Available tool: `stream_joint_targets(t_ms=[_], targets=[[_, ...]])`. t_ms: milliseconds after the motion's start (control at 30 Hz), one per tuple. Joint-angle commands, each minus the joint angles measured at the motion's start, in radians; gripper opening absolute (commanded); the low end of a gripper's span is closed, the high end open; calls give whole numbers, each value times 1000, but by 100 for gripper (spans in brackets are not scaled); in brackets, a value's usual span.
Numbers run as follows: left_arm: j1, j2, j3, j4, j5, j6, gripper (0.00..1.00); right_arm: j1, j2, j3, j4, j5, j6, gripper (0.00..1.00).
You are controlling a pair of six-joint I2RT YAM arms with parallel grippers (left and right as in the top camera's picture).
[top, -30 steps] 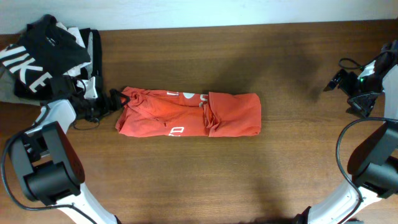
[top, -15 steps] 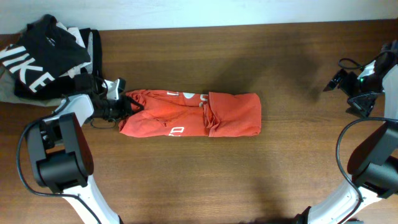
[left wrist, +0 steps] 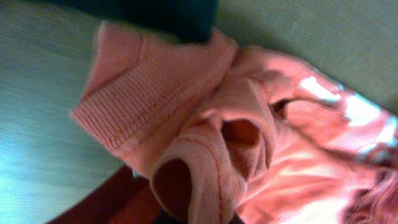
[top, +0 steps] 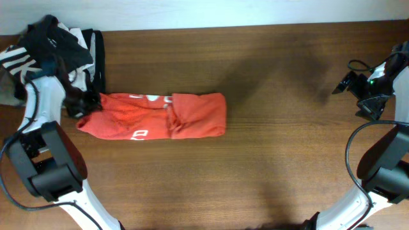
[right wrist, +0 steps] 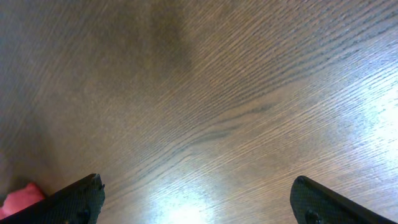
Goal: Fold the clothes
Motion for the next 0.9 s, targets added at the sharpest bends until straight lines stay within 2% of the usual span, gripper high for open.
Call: stream_joint_targets(t_ms=[0,133,533,867], targets=[[-51,-73,172,-93,-57,-25,0,0,3,17,0,5,5,99],[-151,-98,243,-163,-10,-25,1,0,3,17,0,5,5,99],[-542,-105,240,-186,-10,-48,0,0,3,17,0,5,5,99],[-695,49,238,-183,-10,-77,3,0,3,17,0,5,5,99]])
